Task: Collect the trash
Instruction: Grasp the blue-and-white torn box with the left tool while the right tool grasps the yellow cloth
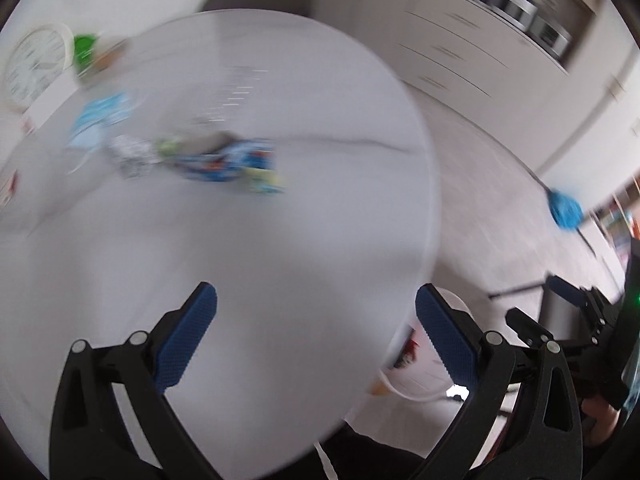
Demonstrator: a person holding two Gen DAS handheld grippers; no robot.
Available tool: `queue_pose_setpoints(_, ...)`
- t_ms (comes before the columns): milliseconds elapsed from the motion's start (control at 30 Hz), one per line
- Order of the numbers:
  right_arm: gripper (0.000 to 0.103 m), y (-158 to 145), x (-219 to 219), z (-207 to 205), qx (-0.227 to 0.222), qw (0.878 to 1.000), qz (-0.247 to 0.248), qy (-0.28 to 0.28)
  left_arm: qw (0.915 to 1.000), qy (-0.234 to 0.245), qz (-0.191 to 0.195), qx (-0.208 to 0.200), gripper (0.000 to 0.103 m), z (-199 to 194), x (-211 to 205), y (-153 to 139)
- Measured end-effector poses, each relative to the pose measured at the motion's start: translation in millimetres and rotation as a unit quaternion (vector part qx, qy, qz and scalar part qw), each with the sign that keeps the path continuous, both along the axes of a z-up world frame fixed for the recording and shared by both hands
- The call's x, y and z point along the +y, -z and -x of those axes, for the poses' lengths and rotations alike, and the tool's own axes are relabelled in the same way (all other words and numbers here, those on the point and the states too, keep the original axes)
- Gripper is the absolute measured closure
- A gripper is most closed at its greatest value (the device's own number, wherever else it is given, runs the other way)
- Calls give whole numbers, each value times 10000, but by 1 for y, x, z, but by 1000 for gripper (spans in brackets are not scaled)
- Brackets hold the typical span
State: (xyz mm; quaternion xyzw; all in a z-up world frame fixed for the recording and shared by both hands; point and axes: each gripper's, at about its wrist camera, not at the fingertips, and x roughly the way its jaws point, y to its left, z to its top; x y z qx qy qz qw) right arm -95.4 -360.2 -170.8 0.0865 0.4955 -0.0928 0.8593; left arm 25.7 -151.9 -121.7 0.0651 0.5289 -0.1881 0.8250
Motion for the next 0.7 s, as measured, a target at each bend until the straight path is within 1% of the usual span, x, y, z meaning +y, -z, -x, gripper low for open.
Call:
queue_pose_setpoints(133,2,-2,35,-52,-89,9995,-122,-270,9988,-480,-72,-27,8,-36,50,2)
queue_pose_setpoints(233,2,1,60,-89,-127,9989,-170,-427,9981,-603,-98,-1,8,-57,74,5)
queue_pose_setpoints(333,2,7,84,-128,-123,9981,-163,-578,9982,-593,-121,44,8,-72,93,11)
queue_pose_setpoints(433,2,16,106,-164,-87,9974,-139,-695,9985,-518,-118,145,8,-87,103,19)
queue_pose_setpoints(600,3,33,126,-209,-11,9974,-117,-711,9988,-381,-45,292,8,-110,110,33)
queue_pose_setpoints(667,11,40,131,-224,33,9976,-128,-679,9989,-336,-30,337,8,-119,110,38)
queue_pose_setpoints(700,14,43,133,-229,81,9976,-124,-682,9989,-310,-15,350,8,-123,110,39)
